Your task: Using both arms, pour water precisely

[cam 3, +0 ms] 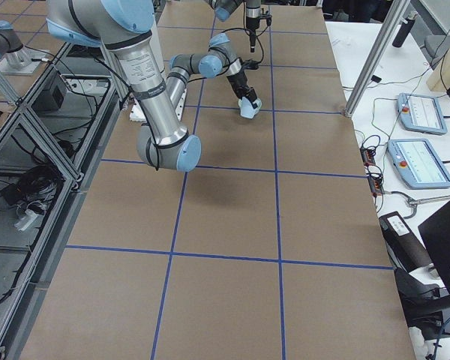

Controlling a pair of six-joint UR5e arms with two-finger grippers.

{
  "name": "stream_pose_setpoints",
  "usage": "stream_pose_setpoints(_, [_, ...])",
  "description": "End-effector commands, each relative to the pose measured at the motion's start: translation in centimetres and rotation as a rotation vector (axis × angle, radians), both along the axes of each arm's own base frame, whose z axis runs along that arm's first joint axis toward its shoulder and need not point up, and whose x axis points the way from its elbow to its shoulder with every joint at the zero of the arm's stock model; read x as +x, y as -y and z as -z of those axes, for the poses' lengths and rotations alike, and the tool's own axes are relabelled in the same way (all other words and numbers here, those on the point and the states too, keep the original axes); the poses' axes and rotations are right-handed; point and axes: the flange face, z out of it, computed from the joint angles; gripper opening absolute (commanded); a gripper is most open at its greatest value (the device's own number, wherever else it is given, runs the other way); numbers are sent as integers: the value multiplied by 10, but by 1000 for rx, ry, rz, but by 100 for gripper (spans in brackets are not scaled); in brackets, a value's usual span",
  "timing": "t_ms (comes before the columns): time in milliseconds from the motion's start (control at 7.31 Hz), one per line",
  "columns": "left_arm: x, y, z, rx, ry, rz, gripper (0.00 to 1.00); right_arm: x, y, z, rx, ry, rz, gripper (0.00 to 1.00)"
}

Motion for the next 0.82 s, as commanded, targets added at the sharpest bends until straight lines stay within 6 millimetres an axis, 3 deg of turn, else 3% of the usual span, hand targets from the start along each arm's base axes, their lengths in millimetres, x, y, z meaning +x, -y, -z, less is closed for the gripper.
stream_pose_setpoints(0, [-5, 3, 2, 3, -3, 10, 100, 83, 14, -40, -47, 99, -43, 45])
stream_pose_setpoints(137, [-5, 2, 4, 6, -7, 13, 100, 107, 20, -67, -62, 139, -52, 45])
stream_pose_setpoints(411, [-9, 3, 8, 12, -11, 20, 100, 172, 22, -157, -37, 271, -80, 45])
stream_pose_setpoints(547, [-12, 5, 8, 14, -8, 28, 100, 200, 25, -190, -51, 312, -91, 45])
stream_pose_setpoints(684, [-18, 7, 10, 19, -11, 38, 100, 210, 23, -217, -39, 404, -129, 46])
